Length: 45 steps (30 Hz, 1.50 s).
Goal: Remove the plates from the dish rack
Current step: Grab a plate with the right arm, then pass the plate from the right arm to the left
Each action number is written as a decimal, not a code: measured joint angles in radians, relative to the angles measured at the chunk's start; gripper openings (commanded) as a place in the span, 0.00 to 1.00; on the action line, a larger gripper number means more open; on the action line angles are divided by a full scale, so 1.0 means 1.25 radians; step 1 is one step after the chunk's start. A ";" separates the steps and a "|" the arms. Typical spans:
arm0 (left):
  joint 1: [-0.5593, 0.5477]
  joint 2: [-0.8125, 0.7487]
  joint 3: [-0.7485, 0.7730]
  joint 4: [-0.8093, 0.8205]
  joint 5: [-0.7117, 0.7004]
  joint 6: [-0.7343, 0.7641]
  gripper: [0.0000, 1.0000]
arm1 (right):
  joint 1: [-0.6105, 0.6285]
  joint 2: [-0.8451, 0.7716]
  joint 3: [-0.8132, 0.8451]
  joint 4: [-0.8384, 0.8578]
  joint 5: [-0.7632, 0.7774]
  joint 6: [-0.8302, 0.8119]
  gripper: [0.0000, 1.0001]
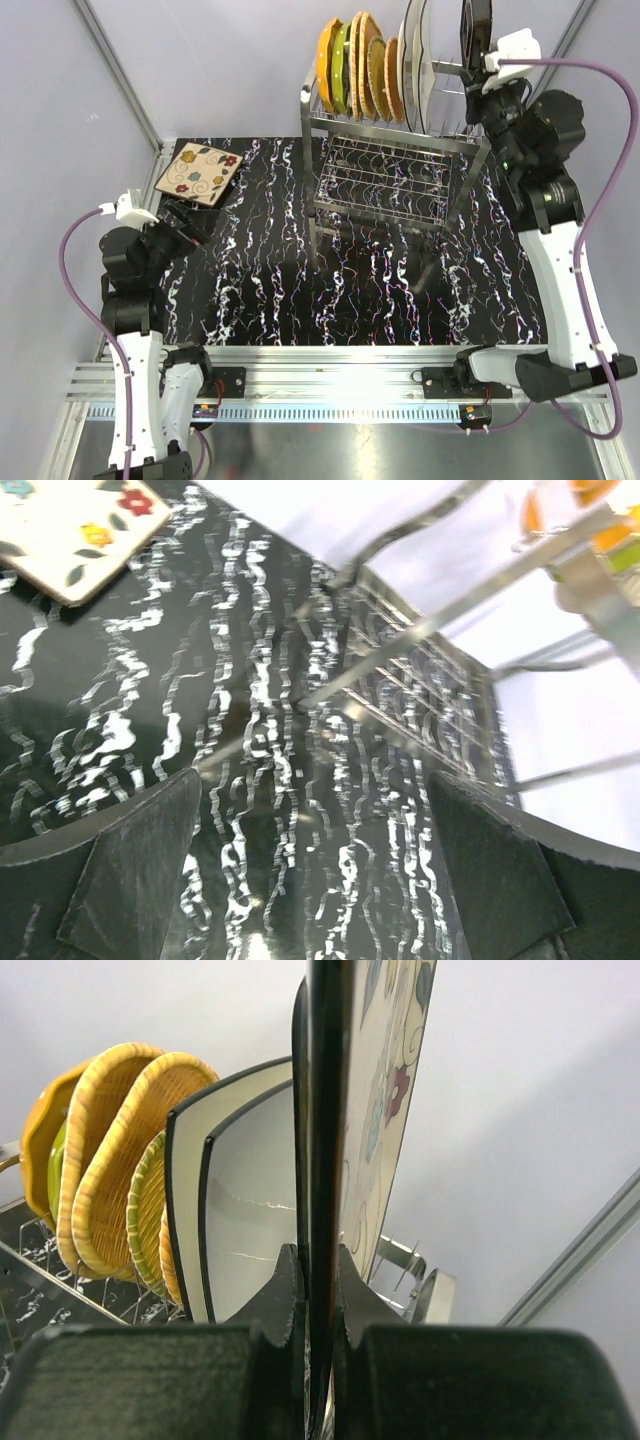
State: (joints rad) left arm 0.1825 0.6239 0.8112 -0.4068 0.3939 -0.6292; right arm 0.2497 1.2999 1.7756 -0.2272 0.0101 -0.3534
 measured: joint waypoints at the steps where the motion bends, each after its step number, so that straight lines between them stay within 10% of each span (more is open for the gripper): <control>1: 0.000 0.004 0.000 0.011 0.015 -0.008 0.99 | 0.000 -0.017 -0.012 0.002 -0.006 -0.012 0.00; 24: -0.002 0.089 0.000 0.231 0.256 -0.245 0.99 | 0.000 -0.418 -0.300 -0.165 -0.443 -0.399 0.00; 45: -0.258 0.050 -0.198 0.356 0.099 -0.605 0.99 | 0.000 -0.494 -0.565 -0.375 -0.716 -0.627 0.00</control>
State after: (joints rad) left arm -0.1398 0.6868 0.5632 0.0383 0.5171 -1.3853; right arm 0.2501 0.6819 1.0691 -0.6956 -0.8848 -1.1370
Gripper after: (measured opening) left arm 0.987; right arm 0.071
